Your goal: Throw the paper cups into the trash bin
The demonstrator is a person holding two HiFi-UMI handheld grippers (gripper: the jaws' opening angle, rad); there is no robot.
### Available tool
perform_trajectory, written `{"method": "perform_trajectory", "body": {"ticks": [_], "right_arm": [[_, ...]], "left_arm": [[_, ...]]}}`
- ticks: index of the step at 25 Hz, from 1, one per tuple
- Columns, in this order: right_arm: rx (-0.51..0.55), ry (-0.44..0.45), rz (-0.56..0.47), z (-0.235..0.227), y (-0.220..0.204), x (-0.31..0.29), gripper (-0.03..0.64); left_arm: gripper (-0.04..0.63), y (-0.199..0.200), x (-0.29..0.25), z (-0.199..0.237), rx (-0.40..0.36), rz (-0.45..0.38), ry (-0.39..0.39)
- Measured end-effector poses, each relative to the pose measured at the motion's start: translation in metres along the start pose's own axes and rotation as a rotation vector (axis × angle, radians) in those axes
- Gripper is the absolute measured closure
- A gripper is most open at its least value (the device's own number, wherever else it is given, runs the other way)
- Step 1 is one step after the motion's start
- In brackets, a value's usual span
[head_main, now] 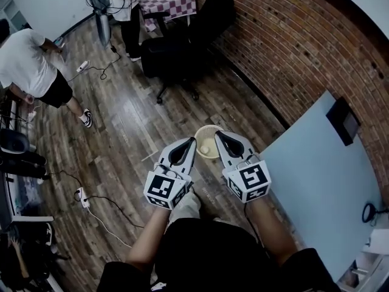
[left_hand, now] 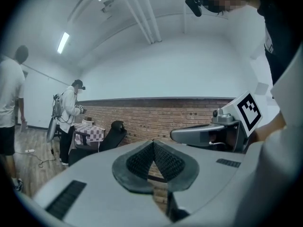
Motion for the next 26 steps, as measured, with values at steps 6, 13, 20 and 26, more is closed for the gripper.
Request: {"method": "perform_trajectory", "body": {"ticks": [6,13,20,26], "right_arm": [[0.005,0.012,-0.026,0.003,0.0,0.031,0.612],[-0.008,0.007,-0.081,0.005,0.007,0.069,0.612],[-0.019,0.02,-0.099,0.016,0.0,0.105,0.612],[-0.025,0.011,-0.098,0.017,0.006,0.13,0.612]], "left_arm": [[0.594,0.001,0.009,-0.031,-0.024,-0.007,0.019],[0.594,0.005,0.022,-0.068,-0.043,-0.025,0.02],[0.594,0.004,0.036,-0.106,-0.059,-0.027,0.022],[0.594,0.019,0.038,-0.126,-0.041,-0.061,0.046]]}}
Point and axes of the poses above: the fingertips, and each gripper's own axes: x backward along the fingers, z to its left, y out of its top, the point moved 2 cm from there along x, backward along the fingers, and after that the axes turned 12 degrees about -y, right-handed, at the moved point
